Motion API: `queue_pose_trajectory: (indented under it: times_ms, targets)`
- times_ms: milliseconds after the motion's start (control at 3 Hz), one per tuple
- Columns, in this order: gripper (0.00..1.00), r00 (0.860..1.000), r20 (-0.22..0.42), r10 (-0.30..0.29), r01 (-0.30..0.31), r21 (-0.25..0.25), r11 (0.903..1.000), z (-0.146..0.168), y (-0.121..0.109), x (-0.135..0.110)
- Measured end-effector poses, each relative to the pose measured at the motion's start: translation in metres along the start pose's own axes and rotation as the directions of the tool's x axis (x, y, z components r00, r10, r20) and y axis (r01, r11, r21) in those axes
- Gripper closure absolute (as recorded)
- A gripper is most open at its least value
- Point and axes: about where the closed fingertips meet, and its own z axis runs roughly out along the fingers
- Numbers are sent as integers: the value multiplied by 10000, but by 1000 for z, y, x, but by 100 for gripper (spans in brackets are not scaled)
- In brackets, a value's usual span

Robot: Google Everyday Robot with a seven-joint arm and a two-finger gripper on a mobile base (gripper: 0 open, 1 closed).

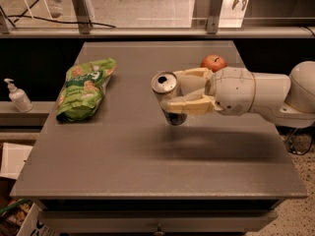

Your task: Place redbull can upright

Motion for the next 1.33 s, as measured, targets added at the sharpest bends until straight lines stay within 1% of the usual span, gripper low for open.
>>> queue_pose_trajectory:
  times_ms: [333, 667, 1000, 1333]
  targets:
    - [100, 9998, 170, 98, -103, 322, 9994, -4, -2, 14]
    - [100, 9991, 128, 396, -405, 806, 9959, -13, -3, 28]
    - [100, 9973, 44, 736, -735, 1337, 9883, -22, -1, 39]
    - [83, 9937, -71, 1114, -1081, 1903, 9758, -33, 0, 49]
